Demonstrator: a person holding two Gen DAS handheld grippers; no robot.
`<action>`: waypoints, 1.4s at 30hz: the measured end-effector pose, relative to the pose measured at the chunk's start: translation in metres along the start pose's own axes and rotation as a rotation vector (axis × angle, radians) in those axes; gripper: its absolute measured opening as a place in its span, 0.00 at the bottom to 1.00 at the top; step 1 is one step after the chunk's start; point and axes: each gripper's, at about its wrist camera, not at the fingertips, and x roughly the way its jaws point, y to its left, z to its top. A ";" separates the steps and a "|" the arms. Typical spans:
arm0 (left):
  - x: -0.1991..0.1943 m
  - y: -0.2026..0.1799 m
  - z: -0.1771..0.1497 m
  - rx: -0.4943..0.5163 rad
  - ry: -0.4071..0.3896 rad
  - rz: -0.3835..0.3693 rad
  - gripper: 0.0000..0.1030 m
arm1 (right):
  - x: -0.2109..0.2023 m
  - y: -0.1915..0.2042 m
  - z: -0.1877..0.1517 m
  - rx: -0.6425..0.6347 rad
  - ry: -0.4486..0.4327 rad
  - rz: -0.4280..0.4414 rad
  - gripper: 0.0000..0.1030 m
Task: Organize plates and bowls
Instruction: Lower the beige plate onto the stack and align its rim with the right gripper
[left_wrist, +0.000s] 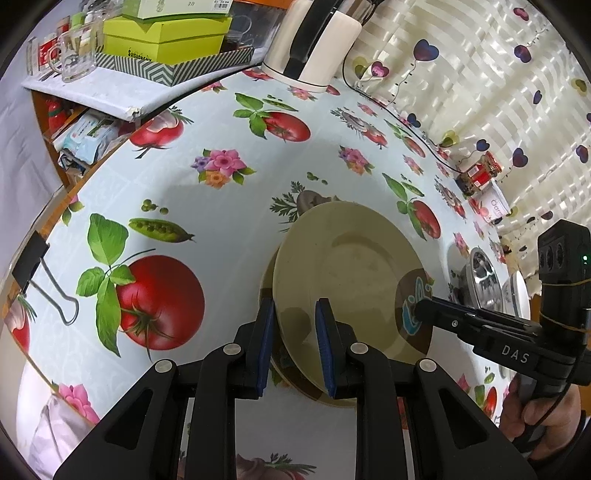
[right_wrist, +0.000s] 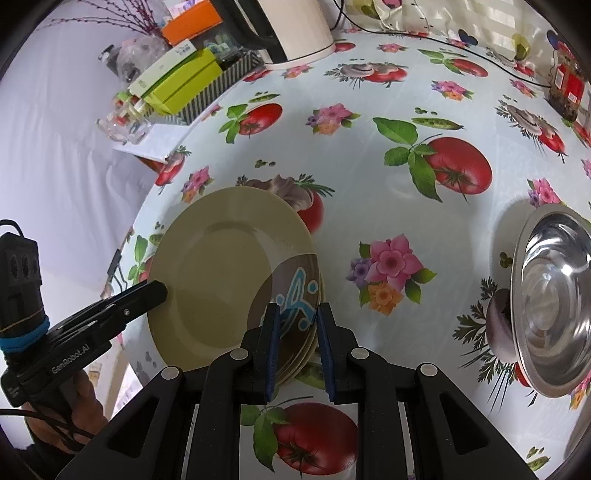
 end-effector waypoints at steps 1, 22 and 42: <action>0.000 0.000 -0.001 0.000 0.001 0.001 0.21 | 0.000 0.000 -0.001 -0.001 0.002 -0.001 0.19; 0.000 0.000 -0.007 0.021 -0.004 0.021 0.21 | 0.005 0.005 -0.004 -0.027 0.017 -0.022 0.21; 0.001 0.007 -0.004 0.026 -0.016 0.034 0.21 | -0.004 0.000 -0.003 -0.019 -0.021 -0.021 0.22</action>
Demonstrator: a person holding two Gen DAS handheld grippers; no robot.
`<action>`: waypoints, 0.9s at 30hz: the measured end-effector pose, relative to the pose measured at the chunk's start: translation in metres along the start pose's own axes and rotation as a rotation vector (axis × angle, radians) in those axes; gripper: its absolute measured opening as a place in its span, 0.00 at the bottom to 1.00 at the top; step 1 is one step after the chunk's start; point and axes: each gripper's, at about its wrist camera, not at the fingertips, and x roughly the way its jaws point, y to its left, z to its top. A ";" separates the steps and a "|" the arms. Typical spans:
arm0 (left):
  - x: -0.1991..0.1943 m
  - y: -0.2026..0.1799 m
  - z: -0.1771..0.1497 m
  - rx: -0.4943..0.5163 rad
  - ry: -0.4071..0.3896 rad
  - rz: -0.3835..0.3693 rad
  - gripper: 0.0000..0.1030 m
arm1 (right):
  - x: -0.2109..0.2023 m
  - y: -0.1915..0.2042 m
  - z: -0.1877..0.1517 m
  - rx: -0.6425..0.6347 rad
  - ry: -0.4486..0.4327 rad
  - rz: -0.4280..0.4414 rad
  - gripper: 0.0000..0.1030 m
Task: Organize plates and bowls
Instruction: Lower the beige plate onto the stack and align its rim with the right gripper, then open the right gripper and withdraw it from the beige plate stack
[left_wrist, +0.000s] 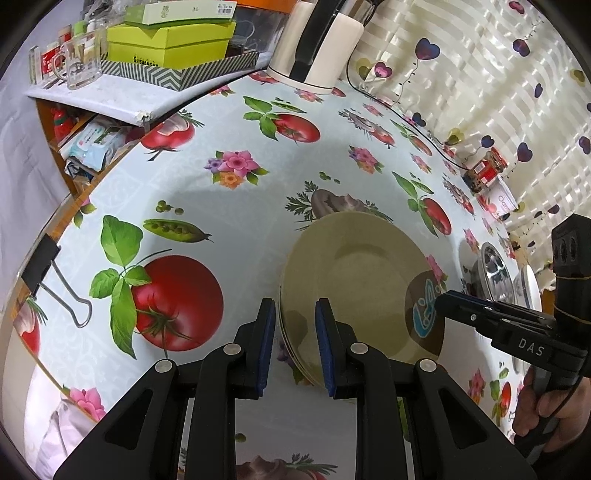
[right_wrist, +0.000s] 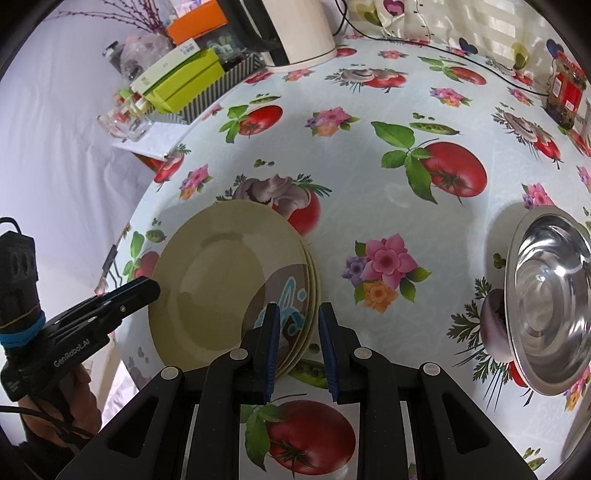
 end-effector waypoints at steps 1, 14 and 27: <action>0.001 0.000 0.000 0.000 0.003 -0.001 0.21 | 0.000 0.000 0.000 -0.001 -0.003 -0.002 0.21; -0.004 -0.001 0.001 0.010 -0.012 0.003 0.21 | -0.001 0.002 0.000 -0.011 -0.019 0.000 0.14; -0.016 -0.022 0.004 0.062 -0.043 -0.016 0.21 | -0.031 -0.007 -0.012 -0.012 -0.114 -0.028 0.14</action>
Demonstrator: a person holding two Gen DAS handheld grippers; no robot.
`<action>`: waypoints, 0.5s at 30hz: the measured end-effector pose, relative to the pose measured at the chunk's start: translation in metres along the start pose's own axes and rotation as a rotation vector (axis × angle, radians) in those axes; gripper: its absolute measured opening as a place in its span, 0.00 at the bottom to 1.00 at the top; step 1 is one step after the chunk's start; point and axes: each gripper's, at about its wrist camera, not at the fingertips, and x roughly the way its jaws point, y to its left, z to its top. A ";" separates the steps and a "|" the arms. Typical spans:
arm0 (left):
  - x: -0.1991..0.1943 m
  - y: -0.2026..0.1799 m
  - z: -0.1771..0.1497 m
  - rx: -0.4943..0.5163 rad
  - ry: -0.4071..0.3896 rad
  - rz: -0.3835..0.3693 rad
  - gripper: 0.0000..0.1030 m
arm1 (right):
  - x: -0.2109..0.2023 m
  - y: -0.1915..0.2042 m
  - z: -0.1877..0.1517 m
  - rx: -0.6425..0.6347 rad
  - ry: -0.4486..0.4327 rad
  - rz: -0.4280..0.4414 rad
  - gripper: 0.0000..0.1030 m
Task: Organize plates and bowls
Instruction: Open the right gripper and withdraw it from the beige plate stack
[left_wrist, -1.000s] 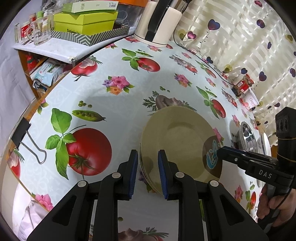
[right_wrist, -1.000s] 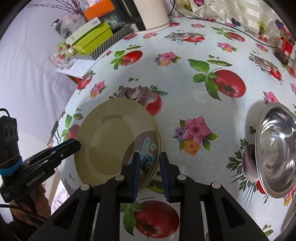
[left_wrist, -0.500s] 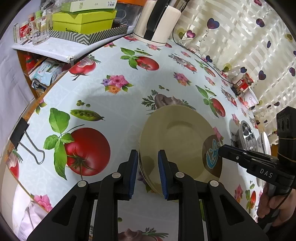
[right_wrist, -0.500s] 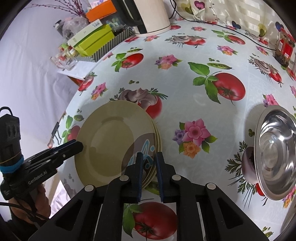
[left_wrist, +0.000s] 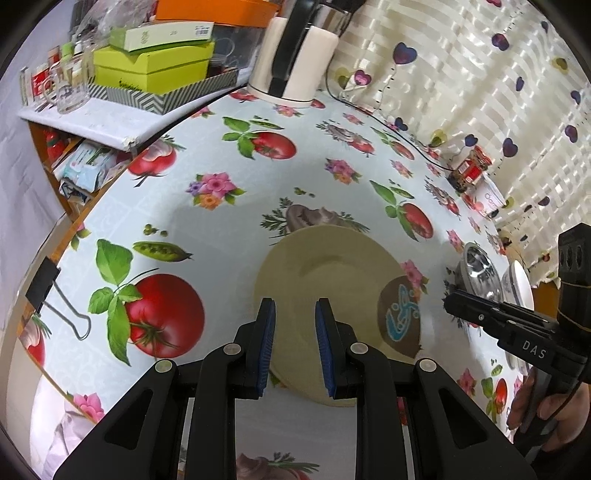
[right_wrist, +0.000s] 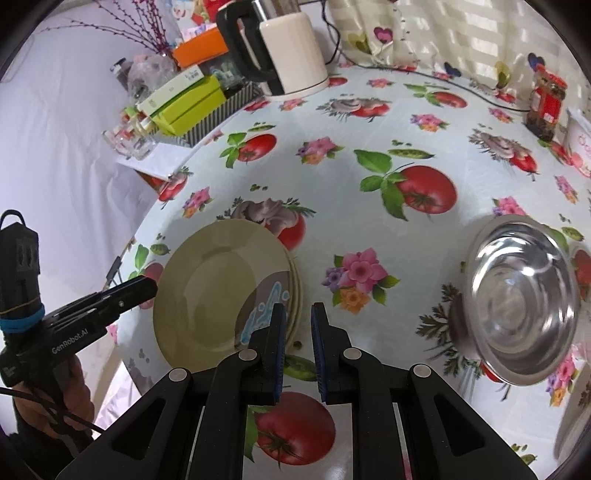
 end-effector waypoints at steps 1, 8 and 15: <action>0.000 -0.003 0.000 0.007 0.000 -0.004 0.21 | -0.003 -0.001 -0.002 0.003 -0.005 -0.001 0.14; -0.005 -0.027 0.001 0.057 -0.006 -0.029 0.21 | -0.026 -0.004 -0.011 -0.007 -0.049 -0.034 0.17; -0.007 -0.056 0.002 0.118 -0.003 -0.064 0.21 | -0.046 -0.012 -0.022 0.004 -0.084 -0.069 0.23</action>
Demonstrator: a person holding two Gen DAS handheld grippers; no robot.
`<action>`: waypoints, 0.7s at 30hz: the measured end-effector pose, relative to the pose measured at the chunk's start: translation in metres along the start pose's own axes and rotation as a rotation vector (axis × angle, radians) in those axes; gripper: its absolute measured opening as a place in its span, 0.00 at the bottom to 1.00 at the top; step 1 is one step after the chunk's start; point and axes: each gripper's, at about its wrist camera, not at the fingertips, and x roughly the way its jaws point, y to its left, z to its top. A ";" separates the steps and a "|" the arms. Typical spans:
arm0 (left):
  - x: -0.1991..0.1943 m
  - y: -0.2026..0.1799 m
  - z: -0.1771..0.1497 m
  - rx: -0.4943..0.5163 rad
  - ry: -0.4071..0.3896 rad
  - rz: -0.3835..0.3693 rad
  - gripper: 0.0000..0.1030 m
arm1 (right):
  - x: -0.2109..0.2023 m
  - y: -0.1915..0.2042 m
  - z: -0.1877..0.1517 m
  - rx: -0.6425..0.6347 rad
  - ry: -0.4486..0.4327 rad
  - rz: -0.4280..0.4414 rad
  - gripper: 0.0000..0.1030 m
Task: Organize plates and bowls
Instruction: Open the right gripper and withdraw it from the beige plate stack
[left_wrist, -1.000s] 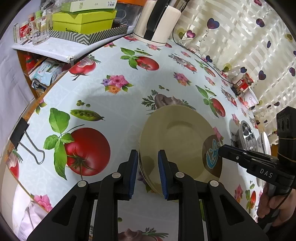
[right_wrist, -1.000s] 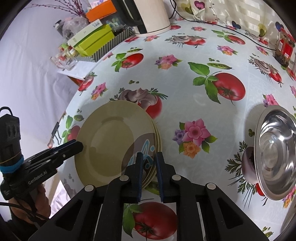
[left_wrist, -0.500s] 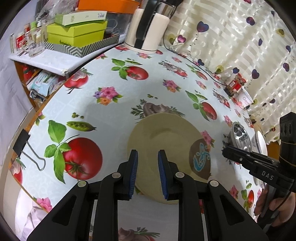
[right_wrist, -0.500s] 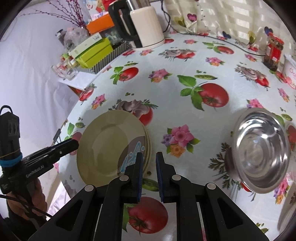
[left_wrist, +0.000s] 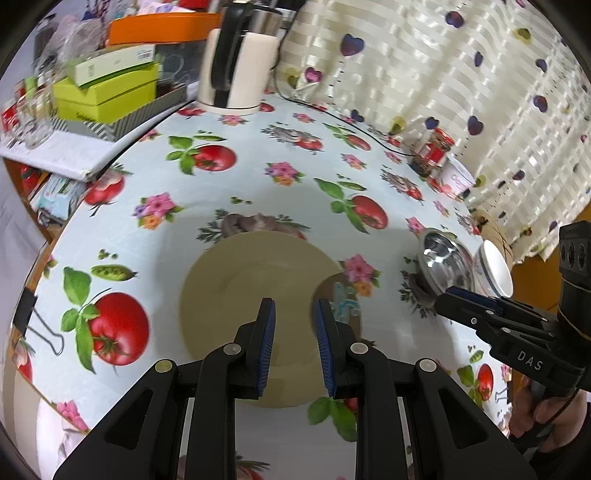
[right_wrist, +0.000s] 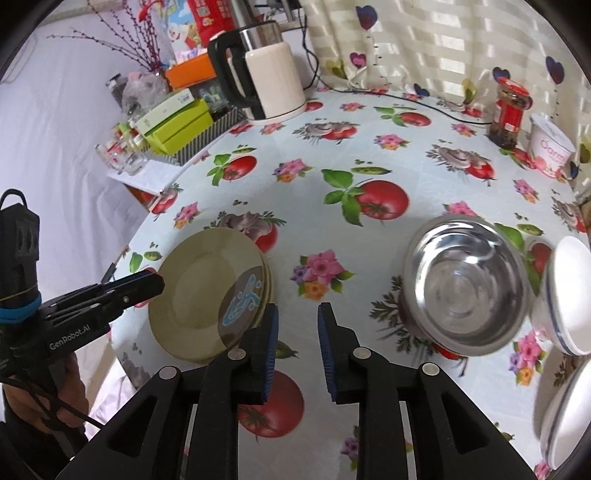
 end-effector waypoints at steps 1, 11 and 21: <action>0.000 -0.003 0.000 0.006 0.002 -0.004 0.21 | -0.002 -0.002 -0.001 0.003 -0.004 -0.004 0.25; 0.015 -0.039 0.007 0.078 0.029 -0.057 0.21 | -0.022 -0.043 -0.013 0.095 -0.037 -0.053 0.34; 0.029 -0.066 0.016 0.131 0.056 -0.110 0.21 | -0.033 -0.083 -0.020 0.199 -0.059 -0.119 0.34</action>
